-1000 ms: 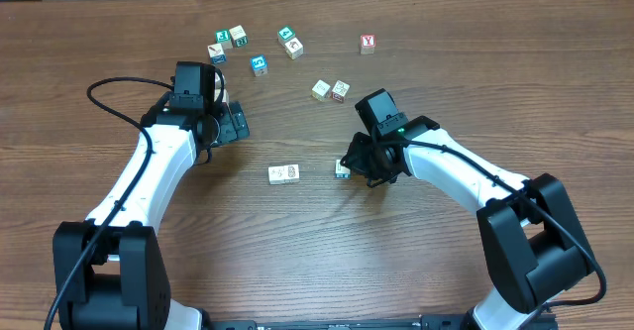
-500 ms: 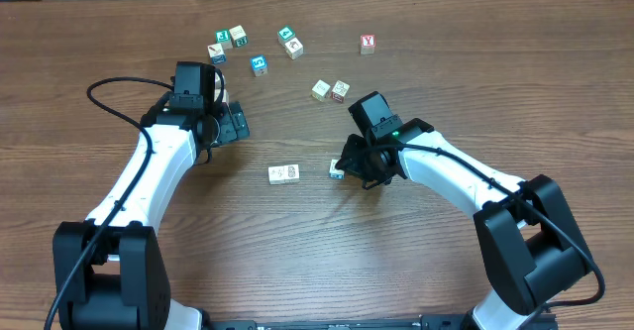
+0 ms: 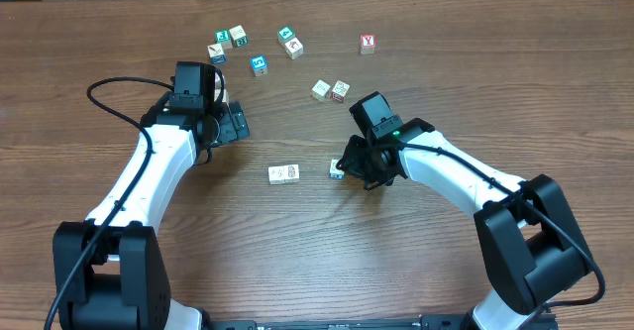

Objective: Form a horizontal line
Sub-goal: 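Push the L block left toward the 2 block with the right gripper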

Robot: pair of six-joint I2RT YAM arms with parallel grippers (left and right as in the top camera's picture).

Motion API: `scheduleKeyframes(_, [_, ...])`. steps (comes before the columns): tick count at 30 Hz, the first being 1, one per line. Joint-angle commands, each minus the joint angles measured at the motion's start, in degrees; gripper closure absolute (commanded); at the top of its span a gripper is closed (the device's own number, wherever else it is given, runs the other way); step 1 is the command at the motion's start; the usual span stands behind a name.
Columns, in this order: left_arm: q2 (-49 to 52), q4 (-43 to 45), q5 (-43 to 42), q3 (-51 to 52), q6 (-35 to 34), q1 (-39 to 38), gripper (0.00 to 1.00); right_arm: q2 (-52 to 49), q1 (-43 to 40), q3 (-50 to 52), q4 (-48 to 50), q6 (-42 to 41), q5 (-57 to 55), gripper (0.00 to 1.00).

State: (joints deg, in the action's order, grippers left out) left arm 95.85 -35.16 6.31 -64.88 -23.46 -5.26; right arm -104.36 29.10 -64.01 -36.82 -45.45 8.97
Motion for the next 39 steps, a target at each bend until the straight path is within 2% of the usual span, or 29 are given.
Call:
scheduleKeyframes(1, [-1.01, 0.02, 0.72, -0.63, 0.57, 0.0, 0.0, 0.68, -0.72, 0.28, 0.09, -0.92, -0.24, 0.96])
scheduleKeyframes(39, [-1.01, 0.02, 0.7, -0.63, 0.57, 0.0, 0.0, -0.35, -0.57, 0.31, 2.49, -0.81, 2.64, 0.96])
